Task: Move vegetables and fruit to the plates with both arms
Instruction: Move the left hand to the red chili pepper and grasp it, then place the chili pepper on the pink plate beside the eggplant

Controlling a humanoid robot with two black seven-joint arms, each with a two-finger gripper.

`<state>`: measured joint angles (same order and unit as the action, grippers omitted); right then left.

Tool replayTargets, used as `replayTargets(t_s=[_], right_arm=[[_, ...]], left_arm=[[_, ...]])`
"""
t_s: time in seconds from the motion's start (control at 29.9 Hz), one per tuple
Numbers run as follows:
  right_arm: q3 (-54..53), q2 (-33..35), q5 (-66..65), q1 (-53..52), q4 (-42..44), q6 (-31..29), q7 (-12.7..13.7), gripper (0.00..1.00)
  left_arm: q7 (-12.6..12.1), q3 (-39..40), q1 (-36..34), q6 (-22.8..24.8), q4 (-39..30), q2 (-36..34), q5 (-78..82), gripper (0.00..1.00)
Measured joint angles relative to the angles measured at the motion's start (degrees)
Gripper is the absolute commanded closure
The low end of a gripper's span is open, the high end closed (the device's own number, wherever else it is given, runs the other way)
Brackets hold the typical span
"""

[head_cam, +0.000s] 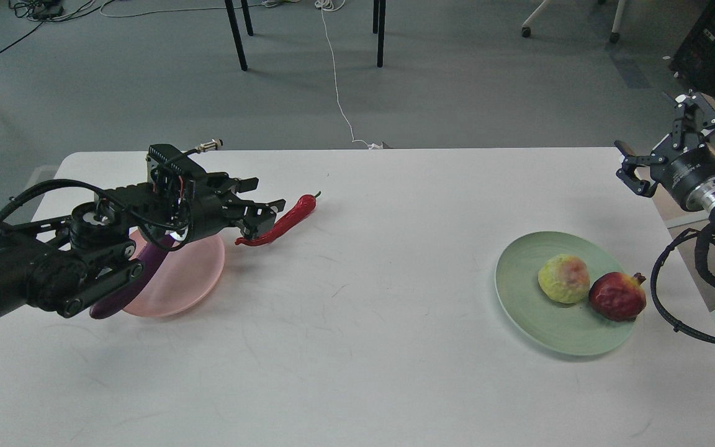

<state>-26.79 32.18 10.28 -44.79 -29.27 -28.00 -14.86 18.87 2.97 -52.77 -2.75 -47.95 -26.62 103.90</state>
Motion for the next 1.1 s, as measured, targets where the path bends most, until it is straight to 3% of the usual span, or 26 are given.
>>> replayTargets(t_s=[0.37,0.53,0.67,0.94,1.1], right_arm=[[0.0,-0.5,0.0,0.3,-0.1,0.0,0.0,0.01],[0.0,-0.6,0.0,0.3,-0.2,0.0,0.0,0.01],[0.0,-0.6,0.0,0.2,-0.1,0.0,0.0,0.01],[0.0,-0.6,0.0,0.2,0.1,0.0,0.0,0.01],[0.0,-0.3,0.0,0.2,0.1,0.0,0.0,0.01]], left_arm=[[-0.1,-4.2,2.2,-0.6,7.3,4.9,0.2,0.46],[0.1,-4.2,2.5,-0.6,7.6,5.1,0.2,0.77],[0.4,-4.2,2.5,-0.6,7.3,5.1,0.0,0.89],[0.6,-4.1,2.1,-0.6,6.1,4.6,-0.3,0.91],[0.7,-2.3,0.6,-0.7,-4.8,-3.8,-0.4,0.91]])
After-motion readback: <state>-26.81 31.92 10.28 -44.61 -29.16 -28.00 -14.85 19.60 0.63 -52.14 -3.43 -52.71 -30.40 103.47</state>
